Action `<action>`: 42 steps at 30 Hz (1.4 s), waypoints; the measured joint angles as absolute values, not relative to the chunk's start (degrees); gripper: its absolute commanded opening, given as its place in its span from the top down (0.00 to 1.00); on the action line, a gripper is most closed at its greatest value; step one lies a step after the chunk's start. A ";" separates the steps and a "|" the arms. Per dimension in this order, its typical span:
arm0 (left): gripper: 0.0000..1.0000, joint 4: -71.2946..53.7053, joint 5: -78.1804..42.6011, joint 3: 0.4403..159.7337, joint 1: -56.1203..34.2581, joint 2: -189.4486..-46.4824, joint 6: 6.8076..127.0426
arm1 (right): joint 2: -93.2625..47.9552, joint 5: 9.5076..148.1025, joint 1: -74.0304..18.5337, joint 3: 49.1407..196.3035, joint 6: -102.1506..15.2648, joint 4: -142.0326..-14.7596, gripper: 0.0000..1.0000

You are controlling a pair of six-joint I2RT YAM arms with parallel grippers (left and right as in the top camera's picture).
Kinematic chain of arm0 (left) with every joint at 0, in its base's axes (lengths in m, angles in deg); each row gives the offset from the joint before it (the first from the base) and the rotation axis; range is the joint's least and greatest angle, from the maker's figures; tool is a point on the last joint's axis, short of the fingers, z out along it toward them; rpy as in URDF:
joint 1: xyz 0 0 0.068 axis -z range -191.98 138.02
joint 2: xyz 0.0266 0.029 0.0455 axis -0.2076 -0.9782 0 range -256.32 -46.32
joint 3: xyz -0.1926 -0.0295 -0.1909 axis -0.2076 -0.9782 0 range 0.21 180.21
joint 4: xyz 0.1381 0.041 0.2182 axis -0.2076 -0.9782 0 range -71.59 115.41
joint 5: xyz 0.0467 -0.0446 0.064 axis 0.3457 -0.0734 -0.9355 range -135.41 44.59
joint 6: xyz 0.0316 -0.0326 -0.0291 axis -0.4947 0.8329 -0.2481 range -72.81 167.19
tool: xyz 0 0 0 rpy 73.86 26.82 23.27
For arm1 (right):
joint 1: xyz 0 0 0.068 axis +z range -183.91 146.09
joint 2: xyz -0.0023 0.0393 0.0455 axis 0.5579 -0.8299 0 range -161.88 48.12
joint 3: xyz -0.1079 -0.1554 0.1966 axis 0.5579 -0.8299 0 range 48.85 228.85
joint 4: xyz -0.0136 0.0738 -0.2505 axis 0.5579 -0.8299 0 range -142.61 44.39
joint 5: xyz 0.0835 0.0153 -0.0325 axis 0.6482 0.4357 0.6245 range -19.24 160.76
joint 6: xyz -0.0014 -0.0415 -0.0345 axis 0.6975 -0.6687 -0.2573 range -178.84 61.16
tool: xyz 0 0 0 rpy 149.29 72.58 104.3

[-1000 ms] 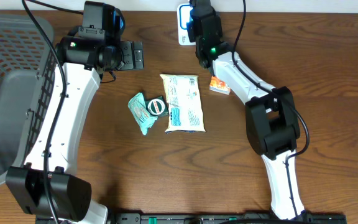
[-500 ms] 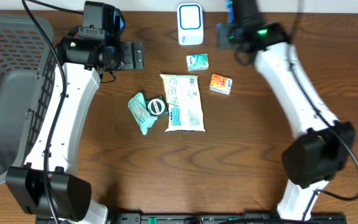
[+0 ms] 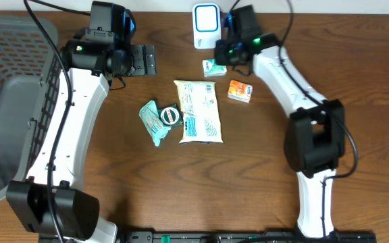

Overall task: Scan the item barcode
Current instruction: 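Carry the pack rightward away from the scanner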

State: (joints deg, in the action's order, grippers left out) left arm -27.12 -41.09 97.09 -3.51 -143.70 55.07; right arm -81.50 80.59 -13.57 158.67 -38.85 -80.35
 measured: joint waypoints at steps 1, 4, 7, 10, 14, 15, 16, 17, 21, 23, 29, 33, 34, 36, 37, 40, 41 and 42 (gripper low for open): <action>0.02 -27.10 -41.07 97.09 -3.51 -143.70 55.07 | -81.98 80.76 -13.09 158.64 -38.83 -79.43 0.94; 0.02 -27.10 -41.09 97.09 -3.51 -143.70 55.07 | -83.69 81.40 -11.69 158.64 -38.57 -76.59 0.97; 0.02 -27.10 -41.09 97.09 -3.51 -143.70 55.07 | -84.56 81.11 -11.17 158.64 -38.22 -75.92 0.98; 0.02 -27.10 -41.09 97.09 -3.51 -143.70 55.07 | -85.63 80.13 -11.19 158.64 -38.00 -75.76 0.98; 0.02 -27.10 -41.09 97.09 -3.51 -143.70 55.07 | -87.62 78.73 -11.72 158.64 -37.61 -75.76 0.98; 0.02 -27.10 -41.09 97.09 -3.51 -143.70 55.07 | -87.97 78.49 -11.87 158.64 -37.54 -75.81 0.98; 0.02 -27.12 -41.09 97.09 -3.51 -143.70 55.07 | -88.24 78.16 -12.09 158.64 -37.48 -75.78 0.98; 0.02 -27.12 -41.09 97.09 -3.51 -143.70 55.07 | -88.34 77.90 -12.35 158.64 -37.37 -75.87 0.99; 0.03 -27.10 -41.09 97.09 -3.51 -143.70 55.07 | -88.39 77.33 -13.03 158.64 -37.34 -76.59 0.98; 0.02 -27.10 -41.09 97.09 -3.51 -143.70 55.07 | -88.56 77.18 -13.20 158.64 -37.32 -77.38 0.98; 0.02 -27.10 -41.09 97.09 -3.51 -143.70 55.07 | -89.09 76.30 -13.64 159.23 -37.32 -80.61 0.98; 0.02 -27.10 -41.07 97.09 -3.51 -143.70 55.07 | -89.07 76.43 -15.17 159.96 -37.30 -84.33 0.99; 0.02 -27.10 -41.09 97.09 -3.51 -143.70 55.07 | -89.07 76.54 -15.89 160.22 -37.30 -85.49 0.98; 0.02 -27.10 -41.07 97.09 -3.51 -143.70 55.07 | -88.93 76.89 -17.71 160.57 -37.30 -87.89 0.97; 0.02 -27.12 -41.07 97.09 -3.51 -143.70 55.07 | -88.83 77.05 -18.69 160.61 -37.28 -88.92 0.96; 0.02 -27.12 -41.07 97.09 -3.51 -143.70 55.07 | -88.37 77.44 -22.71 160.87 -37.21 -93.34 0.94; 0.02 -27.10 -41.09 97.09 -3.51 -143.70 55.07 | -88.21 77.46 -24.11 160.92 -37.15 -94.58 0.94; 0.03 -27.12 -41.07 97.09 -3.51 -143.70 55.07 | -88.08 77.42 -25.73 161.07 -37.10 -96.50 0.93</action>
State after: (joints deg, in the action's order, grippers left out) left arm -27.12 -41.07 97.09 -3.51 -143.70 55.07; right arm -88.08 77.42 -25.73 161.07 -37.10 -96.50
